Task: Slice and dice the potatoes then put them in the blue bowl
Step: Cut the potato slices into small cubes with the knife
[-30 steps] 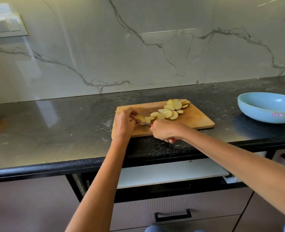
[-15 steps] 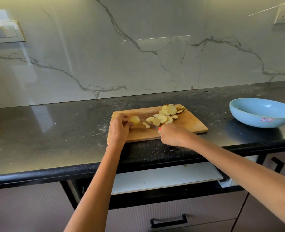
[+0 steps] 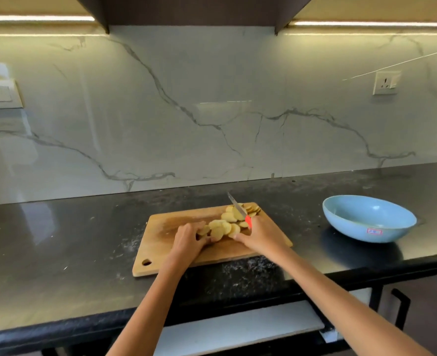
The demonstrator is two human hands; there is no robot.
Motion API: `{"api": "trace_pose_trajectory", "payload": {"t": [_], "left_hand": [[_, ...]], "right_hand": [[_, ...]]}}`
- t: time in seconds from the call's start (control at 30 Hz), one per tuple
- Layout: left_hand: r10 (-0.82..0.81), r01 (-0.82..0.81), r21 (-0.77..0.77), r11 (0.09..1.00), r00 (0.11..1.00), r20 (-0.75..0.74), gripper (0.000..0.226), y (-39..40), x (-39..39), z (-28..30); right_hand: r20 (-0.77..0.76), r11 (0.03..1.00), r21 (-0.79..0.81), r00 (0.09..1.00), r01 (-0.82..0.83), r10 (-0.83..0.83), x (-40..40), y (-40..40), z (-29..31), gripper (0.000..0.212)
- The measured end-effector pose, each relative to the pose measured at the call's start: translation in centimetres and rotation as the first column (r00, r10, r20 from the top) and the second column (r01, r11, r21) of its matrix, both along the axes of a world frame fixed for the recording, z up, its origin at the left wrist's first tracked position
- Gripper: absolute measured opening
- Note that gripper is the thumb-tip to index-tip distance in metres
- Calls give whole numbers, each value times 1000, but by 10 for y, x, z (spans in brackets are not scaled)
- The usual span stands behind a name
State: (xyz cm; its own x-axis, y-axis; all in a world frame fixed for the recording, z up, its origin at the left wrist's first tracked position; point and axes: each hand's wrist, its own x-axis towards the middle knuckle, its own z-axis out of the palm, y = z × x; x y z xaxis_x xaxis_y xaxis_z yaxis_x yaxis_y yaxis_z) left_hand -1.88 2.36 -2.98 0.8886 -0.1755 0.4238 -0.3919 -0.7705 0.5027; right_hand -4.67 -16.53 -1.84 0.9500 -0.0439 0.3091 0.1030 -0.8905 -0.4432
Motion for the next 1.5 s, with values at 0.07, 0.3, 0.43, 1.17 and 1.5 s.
{"api": "trace_pose_trajectory", "payload": {"t": [0.07,0.3,0.43,1.17,1.5], "left_hand": [[-21,21,15,1000,1000,14,31,-2,5,2],[-69,68,24,997,997,20,20,-16,30,6],[-77,77,18,997,997,22,21,-34,43,9],[577,-631,-69,772,743,-339,46,54,68,10],[487,-541,-164,825,827,-280,48,36,51,8]], "right_hand": [[6,1000,0,1000,-5,5,6,-1,2,42],[114,992,4,986,123,-123,19,-7,1,33],[133,973,147,971,177,-197,34,-12,-1,28],[110,956,28,951,-293,289,21,6,-1,21],[23,960,236,989,-147,146,14,-4,2,16]]}}
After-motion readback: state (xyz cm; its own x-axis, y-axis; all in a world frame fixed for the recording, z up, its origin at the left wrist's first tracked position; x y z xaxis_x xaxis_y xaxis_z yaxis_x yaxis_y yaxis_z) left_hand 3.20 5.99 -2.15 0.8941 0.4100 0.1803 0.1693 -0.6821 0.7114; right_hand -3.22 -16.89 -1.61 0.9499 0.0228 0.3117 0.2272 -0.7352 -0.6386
